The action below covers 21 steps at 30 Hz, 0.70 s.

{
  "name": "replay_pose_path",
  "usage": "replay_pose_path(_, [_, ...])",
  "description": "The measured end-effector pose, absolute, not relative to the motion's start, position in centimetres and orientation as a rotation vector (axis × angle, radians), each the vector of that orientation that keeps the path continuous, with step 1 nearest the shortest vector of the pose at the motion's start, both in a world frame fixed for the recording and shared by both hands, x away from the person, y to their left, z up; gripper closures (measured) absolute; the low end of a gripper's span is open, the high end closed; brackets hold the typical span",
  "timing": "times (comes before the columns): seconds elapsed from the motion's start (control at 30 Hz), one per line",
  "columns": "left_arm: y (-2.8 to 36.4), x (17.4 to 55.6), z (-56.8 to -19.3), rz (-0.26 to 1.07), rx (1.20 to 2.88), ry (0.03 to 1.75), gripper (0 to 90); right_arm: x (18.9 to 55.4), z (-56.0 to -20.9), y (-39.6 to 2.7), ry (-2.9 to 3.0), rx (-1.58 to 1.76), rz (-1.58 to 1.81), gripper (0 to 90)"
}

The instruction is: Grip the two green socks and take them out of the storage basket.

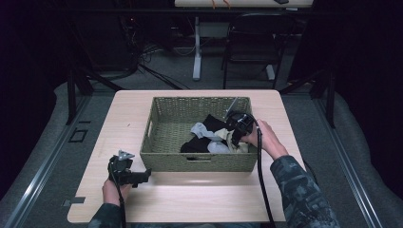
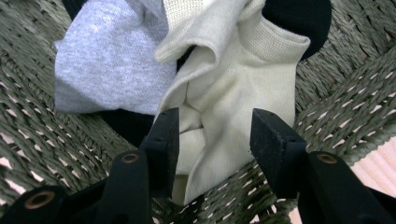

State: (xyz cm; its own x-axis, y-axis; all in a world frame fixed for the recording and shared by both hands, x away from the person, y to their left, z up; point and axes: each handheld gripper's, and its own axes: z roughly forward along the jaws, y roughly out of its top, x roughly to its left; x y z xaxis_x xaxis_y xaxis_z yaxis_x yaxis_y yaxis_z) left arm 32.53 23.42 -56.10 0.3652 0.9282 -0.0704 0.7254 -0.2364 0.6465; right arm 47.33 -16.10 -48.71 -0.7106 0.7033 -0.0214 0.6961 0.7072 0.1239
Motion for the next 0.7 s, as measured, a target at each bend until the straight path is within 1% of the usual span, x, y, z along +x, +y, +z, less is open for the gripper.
replay_pose_path(0.2, [23.5, 32.5, -56.1, 0.443, 2.033, 1.428, 0.0, 47.2, -49.3, -15.5, 2.830, 1.156, 0.171, 57.5])
replay_pose_path(0.3, [23.4, 32.5, -56.1, 0.443, 2.033, 1.426, 0.0, 47.3, -49.7, -15.2, 2.828, 1.108, 0.086, 60.0])
replay_pose_path(0.4, [23.4, 32.5, -56.1, 0.443, 2.033, 1.426, 0.0, 47.1, -50.2, -15.0, 2.815, 1.104, 0.060, 61.0])
replay_pose_path(0.47, [23.4, 32.5, -56.1, 0.444, 2.033, 1.425, 0.0, 47.0, -50.7, -14.8, 2.801, 1.096, 0.034, 64.2])
replay_pose_path(0.5, [23.4, 32.5, -56.1, 0.444, 2.033, 1.425, 0.0, 47.0, -50.7, -14.8, 2.801, 1.096, 0.034, 64.2])
replay_pose_path(0.53, [23.4, 32.5, -56.1, 0.445, 2.033, 1.426, 0.0, 47.1, -50.8, -14.7, 2.793, 1.089, -0.014, 70.7])
replay_pose_path(0.57, [23.4, 32.5, -56.1, 0.445, 2.033, 1.426, 0.0, 47.1, -50.8, -14.7, 2.793, 1.089, -0.014, 70.7])
replay_pose_path(0.6, [23.4, 32.5, -56.1, 0.445, 2.032, 1.427, 0.0, 47.0, -50.9, -14.7, 2.776, 1.104, -0.003, 76.2])
replay_pose_path(0.63, [23.4, 32.5, -56.1, 0.446, 2.033, 1.425, 0.0, 47.1, -50.8, -14.7, 2.771, 1.105, -0.035, 84.2])
replay_pose_path(0.67, [23.4, 32.5, -56.0, 0.447, 2.033, 1.425, 0.0, 47.1, -50.8, -14.7, 2.762, 1.115, -0.023, 86.9])
replay_pose_path(0.7, [23.4, 32.5, -56.0, 0.447, 2.033, 1.425, 0.0, 47.2, -50.7, -14.8, 2.759, 1.118, -0.019, 87.4])
